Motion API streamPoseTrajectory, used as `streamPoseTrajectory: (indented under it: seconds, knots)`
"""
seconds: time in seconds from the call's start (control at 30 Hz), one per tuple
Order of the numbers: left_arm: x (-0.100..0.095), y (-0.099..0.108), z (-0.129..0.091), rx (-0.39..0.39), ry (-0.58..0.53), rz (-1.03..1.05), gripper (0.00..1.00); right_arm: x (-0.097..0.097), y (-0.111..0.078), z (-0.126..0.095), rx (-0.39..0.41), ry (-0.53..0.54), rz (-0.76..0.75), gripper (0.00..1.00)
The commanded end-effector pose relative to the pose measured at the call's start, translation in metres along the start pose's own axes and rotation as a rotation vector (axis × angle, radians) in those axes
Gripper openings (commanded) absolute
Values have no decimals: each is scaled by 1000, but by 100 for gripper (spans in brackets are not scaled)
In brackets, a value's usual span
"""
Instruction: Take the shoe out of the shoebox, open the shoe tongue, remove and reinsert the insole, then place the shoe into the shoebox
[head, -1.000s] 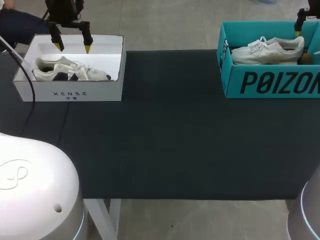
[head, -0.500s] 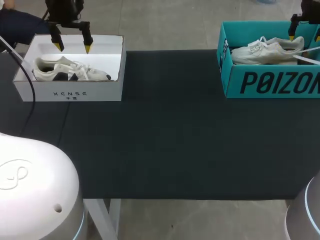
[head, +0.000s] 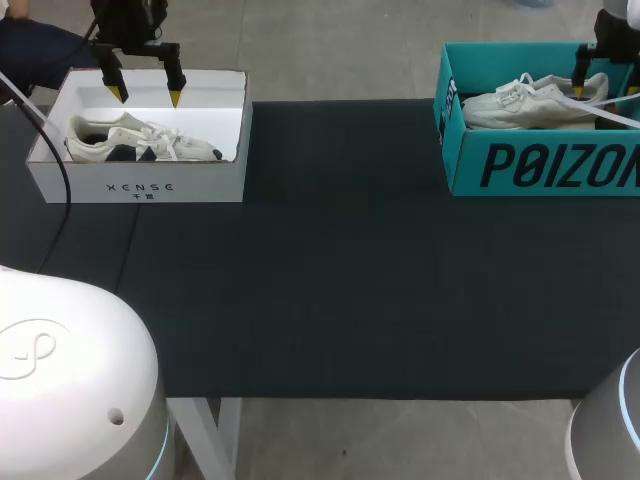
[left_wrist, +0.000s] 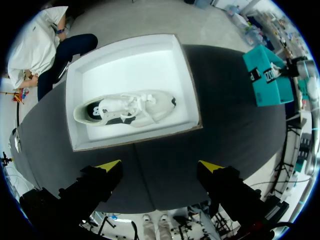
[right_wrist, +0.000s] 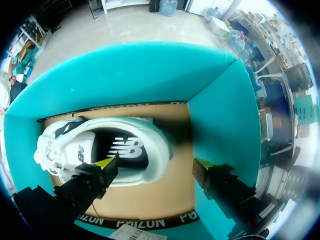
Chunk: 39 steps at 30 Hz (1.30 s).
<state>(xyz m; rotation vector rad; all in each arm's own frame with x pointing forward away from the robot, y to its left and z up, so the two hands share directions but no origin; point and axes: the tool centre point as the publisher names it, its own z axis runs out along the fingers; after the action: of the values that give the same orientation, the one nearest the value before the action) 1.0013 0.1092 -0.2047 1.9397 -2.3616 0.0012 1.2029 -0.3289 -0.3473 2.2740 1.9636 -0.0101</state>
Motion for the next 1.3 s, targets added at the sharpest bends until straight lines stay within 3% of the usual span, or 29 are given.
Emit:
streamPoseTrajectory:
  seconds: [0.03, 0.37, 0.4, 0.5, 0.6, 0.77, 0.87, 1.1, 1.17, 1.3]
  knots:
    - [0, 1, 0, 2, -1, 0, 100, -1, 14, 15, 166, 1, -1, 100]
    - [0, 1, 0, 2, -1, 0, 100, -1, 17, 33, 161, -4, 4, 100]
    - [0, 1, 0, 2, -1, 0, 100, -1, 17, 34, 166, 0, 8, 96]
    - [0, 1, 0, 2, -1, 0, 100, -1, 17, 39, 169, 5, 7, 69]
    - [0, 1, 0, 2, -1, 0, 100, -3, 19, 44, 179, 5, 1, 50]
    - [0, 1, 0, 2, -1, 0, 100, -3, 19, 44, 187, 4, 2, 51]
    - [0, 1, 0, 2, -1, 0, 100, -5, 21, 45, 193, -4, -1, 58]
    - [0, 1, 0, 2, -1, 0, 100, -9, 24, 41, 195, -24, -3, 64]
    - [0, 1, 0, 2, -1, 0, 100, -9, 27, 40, 190, -37, -12, 71]
    - [0, 1, 0, 2, -1, 0, 100, -11, 31, 39, 192, -38, -27, 72]
